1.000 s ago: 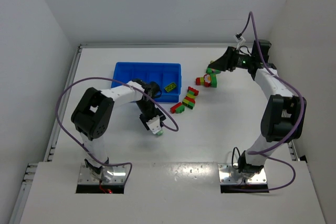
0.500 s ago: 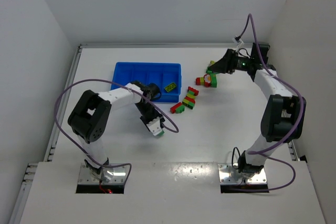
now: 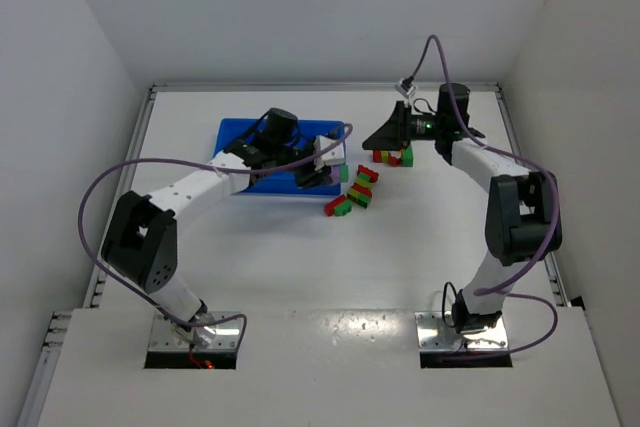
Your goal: Sort the legos into containers by color
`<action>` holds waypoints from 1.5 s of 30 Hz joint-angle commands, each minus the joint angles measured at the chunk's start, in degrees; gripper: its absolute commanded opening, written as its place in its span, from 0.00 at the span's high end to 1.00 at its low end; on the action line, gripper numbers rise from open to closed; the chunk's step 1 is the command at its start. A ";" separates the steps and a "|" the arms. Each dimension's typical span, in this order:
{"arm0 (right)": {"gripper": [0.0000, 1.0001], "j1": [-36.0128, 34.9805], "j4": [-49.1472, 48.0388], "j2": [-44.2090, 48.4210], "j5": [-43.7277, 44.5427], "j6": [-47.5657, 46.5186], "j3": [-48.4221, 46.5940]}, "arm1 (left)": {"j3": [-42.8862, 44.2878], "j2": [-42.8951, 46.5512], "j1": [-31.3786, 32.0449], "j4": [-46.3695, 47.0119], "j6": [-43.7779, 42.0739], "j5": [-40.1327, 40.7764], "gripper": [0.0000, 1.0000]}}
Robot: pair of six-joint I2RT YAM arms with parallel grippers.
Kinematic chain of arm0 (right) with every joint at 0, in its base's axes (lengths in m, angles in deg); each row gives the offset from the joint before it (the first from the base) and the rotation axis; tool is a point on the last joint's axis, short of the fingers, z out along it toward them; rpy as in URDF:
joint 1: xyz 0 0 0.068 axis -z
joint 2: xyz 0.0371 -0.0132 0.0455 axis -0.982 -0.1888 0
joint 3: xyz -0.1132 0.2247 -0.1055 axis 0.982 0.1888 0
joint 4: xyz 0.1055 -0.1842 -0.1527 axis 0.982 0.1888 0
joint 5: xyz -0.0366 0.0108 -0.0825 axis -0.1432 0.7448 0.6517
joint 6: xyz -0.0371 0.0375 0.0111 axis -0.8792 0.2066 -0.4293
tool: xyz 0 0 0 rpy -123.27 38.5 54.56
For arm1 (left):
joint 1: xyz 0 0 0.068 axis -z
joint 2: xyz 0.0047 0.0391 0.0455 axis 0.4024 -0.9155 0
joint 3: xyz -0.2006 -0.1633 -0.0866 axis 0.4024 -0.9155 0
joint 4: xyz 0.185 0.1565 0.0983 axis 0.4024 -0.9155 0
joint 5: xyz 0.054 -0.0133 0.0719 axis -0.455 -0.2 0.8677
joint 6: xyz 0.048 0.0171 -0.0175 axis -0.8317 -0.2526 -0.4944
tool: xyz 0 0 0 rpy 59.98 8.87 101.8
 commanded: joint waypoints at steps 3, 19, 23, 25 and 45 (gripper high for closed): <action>0.51 -2.95 -4.39 -1.29 -7.88 -6.00 -4.55 | 3.23 1.24 -2.63 11.66 26.31 -5.57 0.96; 0.32 -5.32 30.24 -2.35 -8.77 -46.98 -16.67 | 12.89 -3.69 -7.29 7.81 34.33 -25.71 0.92; 0.31 -6.47 30.24 -2.87 -8.77 -46.98 -17.30 | 13.42 -4.30 -7.29 7.80 34.33 -25.71 0.92; 0.31 -7.60 31.02 -2.87 -9.30 -46.98 -17.30 | 13.43 -4.30 -7.29 7.80 34.33 -25.71 0.92; 0.97 -7.52 41.27 -2.35 -4.48 -55.66 -20.37 | 4.21 1.05 -10.01 6.58 32.48 -20.27 0.92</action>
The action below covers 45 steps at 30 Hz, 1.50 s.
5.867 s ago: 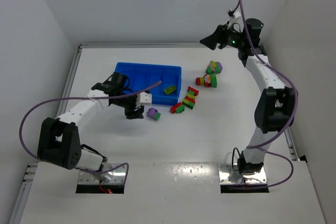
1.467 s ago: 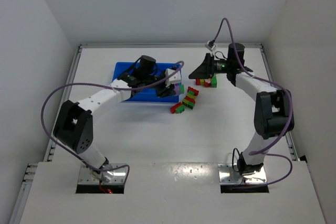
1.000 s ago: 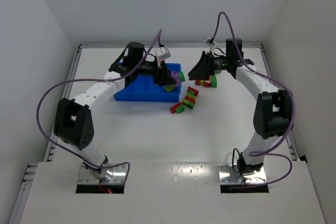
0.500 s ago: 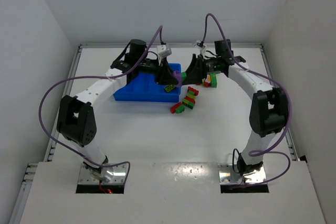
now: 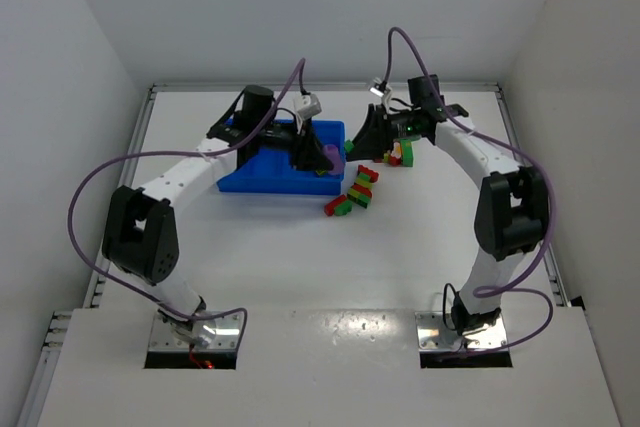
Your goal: Sort the legos into containers by color
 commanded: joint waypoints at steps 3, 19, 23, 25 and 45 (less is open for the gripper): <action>0.99 2.78 10.58 1.59 3.56 -12.32 -6.67 | -7.48 8.57 -6.07 -0.95 -2.52 7.42 0.92; 1.00 -12.59 -50.75 -28.35 26.31 47.59 -26.86 | -14.44 31.34 -26.02 0.11 4.79 44.52 0.92; 1.00 -16.46 -47.00 -43.65 30.72 53.15 -50.46 | -14.44 32.84 -30.86 -1.30 3.47 43.21 0.92; 1.00 -18.83 -46.27 -48.83 32.49 52.02 -56.22 | -14.44 34.33 -32.19 -2.61 2.68 42.33 0.92; 0.99 -28.33 -41.45 -55.80 51.29 38.66 -56.60 | -17.78 40.84 -36.32 -6.31 0.74 39.07 0.90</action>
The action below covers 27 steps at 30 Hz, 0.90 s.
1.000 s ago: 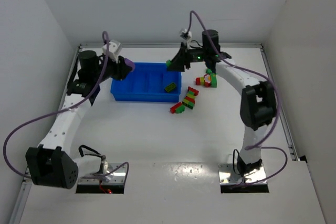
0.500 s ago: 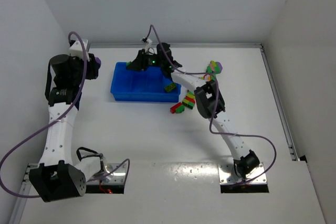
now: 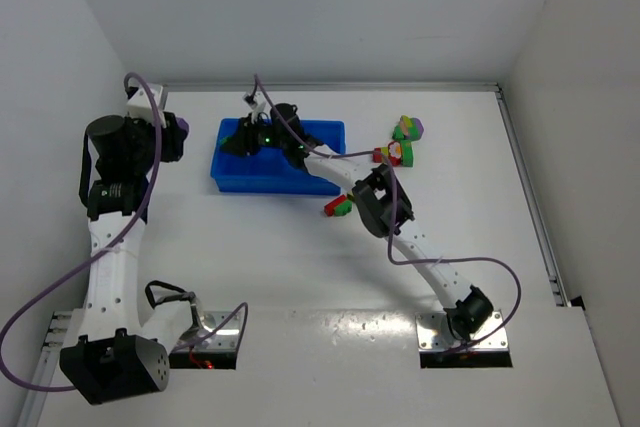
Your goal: Sort the legos into containers by color
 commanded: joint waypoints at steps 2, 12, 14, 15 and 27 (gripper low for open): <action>0.72 0.47 0.66 0.19 5.51 -5.13 -2.24 | -0.07 1.21 -0.54 0.47 -0.05 -2.35 0.90; 0.06 1.70 -3.55 9.23 2.01 -6.81 8.03 | -1.74 -1.25 3.24 4.77 -0.58 -5.69 0.90; 0.05 3.81 -4.87 14.32 2.00 -6.11 11.45 | -1.74 -2.65 5.87 6.09 0.04 -6.21 0.90; 0.05 4.51 -4.88 16.35 3.22 -6.11 12.77 | -2.35 -3.18 7.10 7.57 0.56 -6.22 0.90; 0.05 22.60 13.82 42.72 7.89 -18.73 35.18 | 0.35 -22.32 26.78 20.76 3.72 -0.07 0.90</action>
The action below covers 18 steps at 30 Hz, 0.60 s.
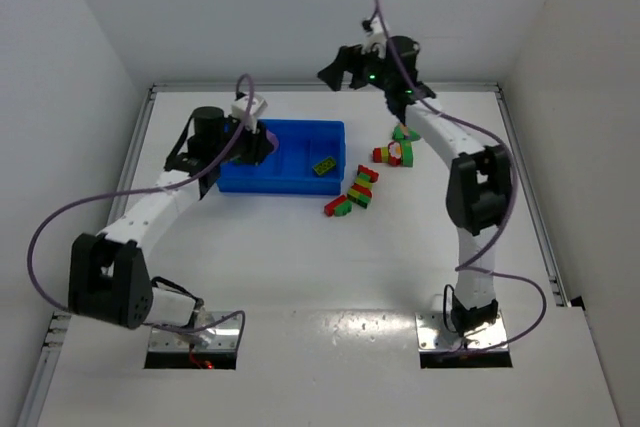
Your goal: Sort the legos into containers by color
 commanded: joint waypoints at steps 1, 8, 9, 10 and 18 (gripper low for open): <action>0.05 3.49 10.52 6.40 1.72 -7.63 4.03 | 5.21 -8.03 2.78 6.82 2.13 2.80 0.90; 0.03 10.88 15.75 15.01 1.20 -9.39 14.38 | 18.31 -24.23 6.46 5.96 2.84 2.19 0.89; 0.03 11.41 16.44 15.81 1.20 -10.01 15.27 | 19.80 -27.73 6.47 5.17 2.84 2.97 0.88; 0.03 11.94 17.14 16.95 1.20 -11.67 16.50 | 22.51 -29.33 6.47 4.55 2.84 2.98 0.88; 0.05 13.70 25.47 20.47 -6.26 -24.84 21.96 | 29.83 -38.74 6.99 1.21 2.22 4.82 0.79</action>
